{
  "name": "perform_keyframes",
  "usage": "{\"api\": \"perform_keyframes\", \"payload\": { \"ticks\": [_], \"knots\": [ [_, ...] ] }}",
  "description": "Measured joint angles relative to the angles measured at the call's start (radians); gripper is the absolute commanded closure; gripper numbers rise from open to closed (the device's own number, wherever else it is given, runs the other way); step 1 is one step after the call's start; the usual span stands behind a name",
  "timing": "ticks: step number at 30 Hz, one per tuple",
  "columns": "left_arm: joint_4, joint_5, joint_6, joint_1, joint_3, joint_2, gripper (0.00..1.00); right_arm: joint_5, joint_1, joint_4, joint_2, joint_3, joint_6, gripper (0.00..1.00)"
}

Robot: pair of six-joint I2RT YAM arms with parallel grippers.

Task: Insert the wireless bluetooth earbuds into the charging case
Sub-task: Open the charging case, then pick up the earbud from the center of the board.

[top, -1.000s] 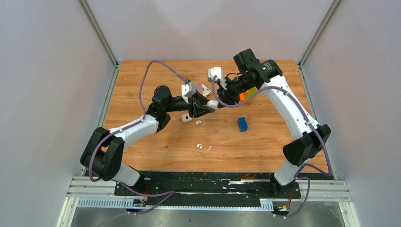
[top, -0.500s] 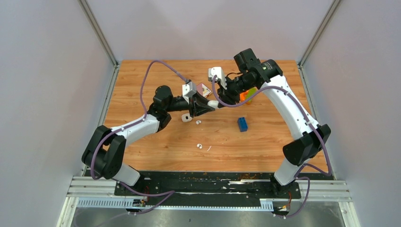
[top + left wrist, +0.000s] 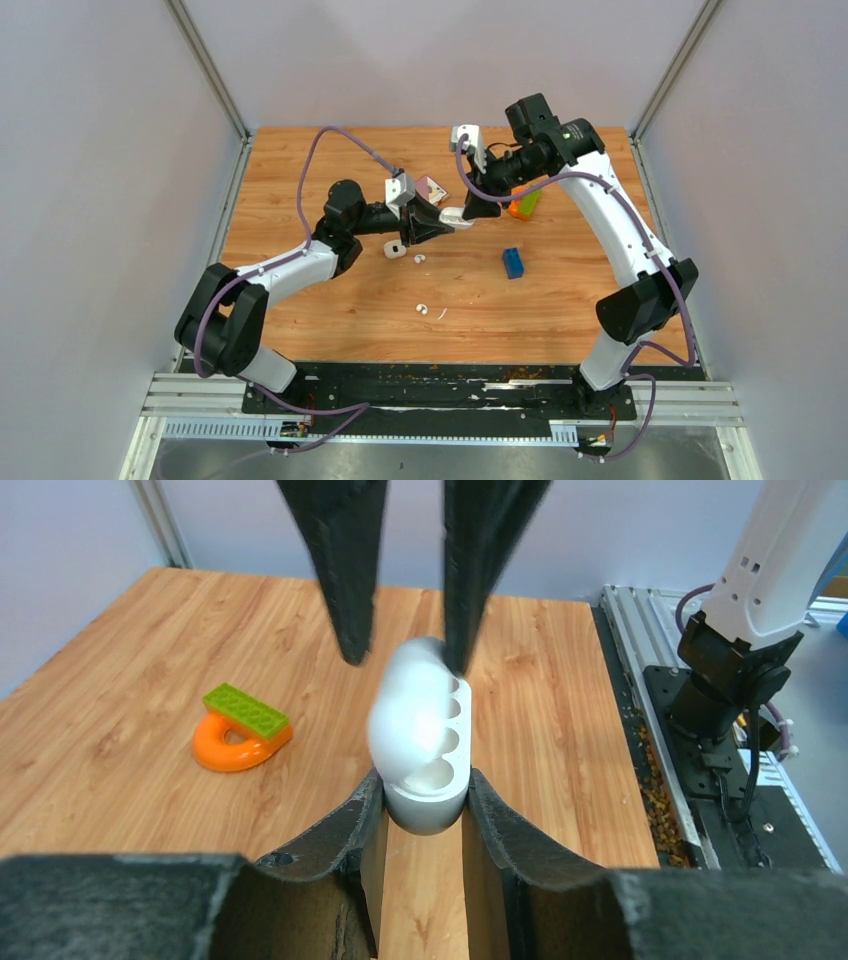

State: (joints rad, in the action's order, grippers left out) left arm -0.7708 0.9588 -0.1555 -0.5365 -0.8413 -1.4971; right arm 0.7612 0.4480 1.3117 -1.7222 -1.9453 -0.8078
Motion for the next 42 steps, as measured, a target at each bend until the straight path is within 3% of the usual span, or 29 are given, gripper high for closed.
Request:
{"api": "perform_keyframes", "payload": {
  "ticks": [15, 21, 25, 31, 37, 42],
  "knots": [
    [0.003, 0.000, 0.000, -0.004, 0.000, -0.008, 1.00, 0.071, -0.068, -0.070, -0.029, -0.050, 0.122, 0.59],
    [0.003, -0.024, -0.039, 0.013, 0.000, -0.008, 1.00, 0.079, -0.092, -0.128, 0.011, -0.062, 0.160, 0.63],
    [0.010, -0.039, -0.088, 0.069, 0.000, -0.004, 1.00, 0.064, -0.149, -0.238, 0.148, 0.078, 0.175, 0.68],
    [0.080, -0.072, -0.159, 0.200, -0.024, 0.062, 1.00, -0.005, -0.148, -0.443, 0.439, 0.502, 0.158, 0.76],
    [0.144, -0.133, -0.191, 0.246, -0.037, 0.182, 1.00, -0.086, 0.006, -0.500, 0.335, 0.650, 0.077, 0.79],
    [0.206, -0.176, -0.191, 0.262, -0.037, 0.259, 1.00, -0.129, 0.101, -0.562, 0.197, 0.704, 0.165, 0.83]
  ]
}}
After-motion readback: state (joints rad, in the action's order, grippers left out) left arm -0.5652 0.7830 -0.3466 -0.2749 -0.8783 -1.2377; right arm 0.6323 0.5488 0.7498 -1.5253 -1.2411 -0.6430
